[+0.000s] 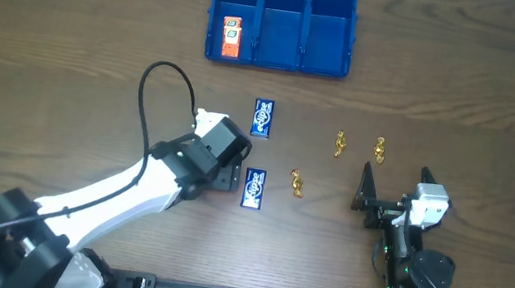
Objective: Sort Candies Into Trays
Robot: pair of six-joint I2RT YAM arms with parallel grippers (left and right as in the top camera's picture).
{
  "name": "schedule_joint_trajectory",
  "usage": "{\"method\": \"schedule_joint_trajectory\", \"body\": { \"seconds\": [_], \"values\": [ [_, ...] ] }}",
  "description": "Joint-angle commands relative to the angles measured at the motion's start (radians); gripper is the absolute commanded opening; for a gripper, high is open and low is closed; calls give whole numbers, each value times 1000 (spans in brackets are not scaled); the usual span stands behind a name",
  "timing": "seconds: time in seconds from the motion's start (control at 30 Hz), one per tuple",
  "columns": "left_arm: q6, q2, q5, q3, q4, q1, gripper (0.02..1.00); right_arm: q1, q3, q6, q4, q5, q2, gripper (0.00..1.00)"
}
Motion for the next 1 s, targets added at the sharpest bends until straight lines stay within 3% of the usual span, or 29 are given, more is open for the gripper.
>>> {"method": "schedule_joint_trajectory", "body": {
  "seconds": [0.03,0.5,0.8,1.0],
  "values": [
    [-19,47,-4,0,29,3,829,2,-2,-14,-6,-2,-5,998],
    [-26,127,-5,0,85,11,761,2,-2,-14,-6,-2,-5,998],
    [-26,131,-5,0,87,16,395,2,-2,-14,-6,-2,-5,998],
    [-26,130,-9,2,105,16,310,2,-2,-14,-6,-2,-5,998]
  ]
}}
